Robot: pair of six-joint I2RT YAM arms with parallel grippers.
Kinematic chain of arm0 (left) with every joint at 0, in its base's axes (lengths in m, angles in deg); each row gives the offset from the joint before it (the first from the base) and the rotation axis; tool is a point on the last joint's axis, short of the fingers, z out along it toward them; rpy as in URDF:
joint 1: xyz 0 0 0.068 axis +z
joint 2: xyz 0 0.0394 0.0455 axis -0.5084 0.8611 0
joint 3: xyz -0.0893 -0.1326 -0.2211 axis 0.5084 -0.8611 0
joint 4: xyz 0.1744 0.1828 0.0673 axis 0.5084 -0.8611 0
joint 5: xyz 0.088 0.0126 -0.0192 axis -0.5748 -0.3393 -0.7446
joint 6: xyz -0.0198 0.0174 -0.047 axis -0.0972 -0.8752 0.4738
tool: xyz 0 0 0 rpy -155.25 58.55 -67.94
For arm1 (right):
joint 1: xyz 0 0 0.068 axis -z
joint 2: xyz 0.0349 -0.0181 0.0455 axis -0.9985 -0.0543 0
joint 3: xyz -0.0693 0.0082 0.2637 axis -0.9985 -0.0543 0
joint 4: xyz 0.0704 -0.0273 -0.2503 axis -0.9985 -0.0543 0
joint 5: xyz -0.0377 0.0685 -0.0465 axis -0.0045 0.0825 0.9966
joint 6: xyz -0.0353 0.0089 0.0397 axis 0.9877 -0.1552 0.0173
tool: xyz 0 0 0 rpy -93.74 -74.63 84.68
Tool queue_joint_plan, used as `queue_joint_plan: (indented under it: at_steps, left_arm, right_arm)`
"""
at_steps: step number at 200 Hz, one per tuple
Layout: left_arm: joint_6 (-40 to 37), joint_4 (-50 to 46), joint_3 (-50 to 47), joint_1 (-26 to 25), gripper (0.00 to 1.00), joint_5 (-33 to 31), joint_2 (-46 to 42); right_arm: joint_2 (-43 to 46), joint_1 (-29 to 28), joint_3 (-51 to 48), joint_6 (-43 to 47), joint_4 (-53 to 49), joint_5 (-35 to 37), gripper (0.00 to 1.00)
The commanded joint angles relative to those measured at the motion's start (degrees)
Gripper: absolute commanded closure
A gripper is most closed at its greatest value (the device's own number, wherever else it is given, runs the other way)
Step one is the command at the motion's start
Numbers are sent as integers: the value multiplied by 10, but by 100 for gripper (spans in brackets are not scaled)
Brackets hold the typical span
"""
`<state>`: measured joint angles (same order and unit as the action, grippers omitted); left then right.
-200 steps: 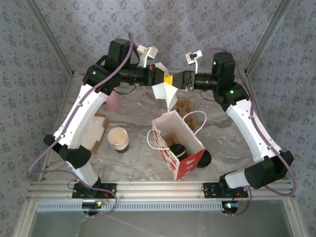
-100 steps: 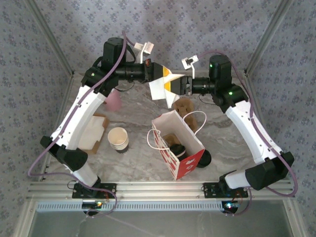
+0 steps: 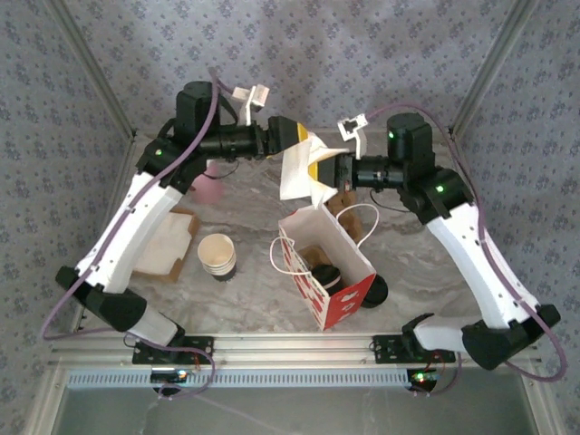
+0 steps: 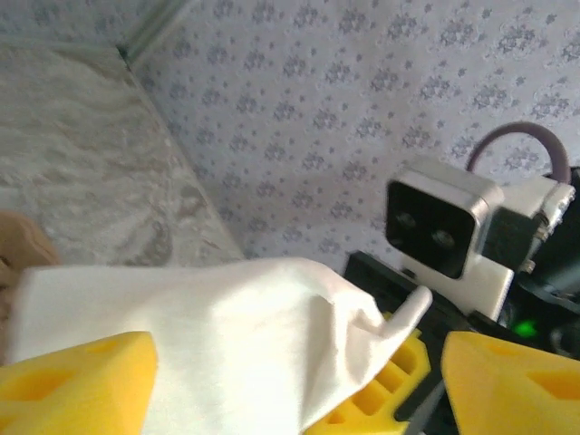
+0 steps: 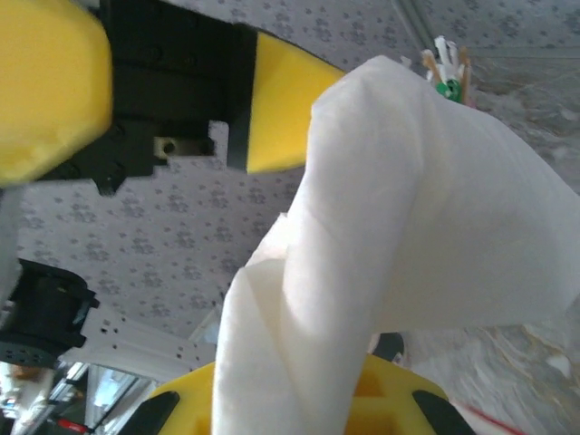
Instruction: Pack the takeout coffee
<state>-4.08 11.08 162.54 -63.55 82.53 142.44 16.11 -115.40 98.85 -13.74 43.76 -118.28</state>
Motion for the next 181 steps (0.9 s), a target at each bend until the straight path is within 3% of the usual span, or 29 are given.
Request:
queue_joint_plan:
  at_steps: [1,39,83,133,181]
  left_arm:
    - [-35,-40,1,2,9,-70,-52]
    - [-63,-105,-32,4,1,-184,-111]
    - [-62,-124,-137,4,1,-249,-170]
    - [-57,-135,-234,4,1,-284,-216]
    - [-53,-122,-287,4,0,-283,-227]
  right_arm:
    - [38,-27,32,38,-124,90,97]
    - [72,-70,56,41,-254,167,98]
    - [66,-163,77,30,-373,290,100]
    - [11,-233,100,11,-417,382,100]
    - [-55,-267,97,-15,-411,398,100]
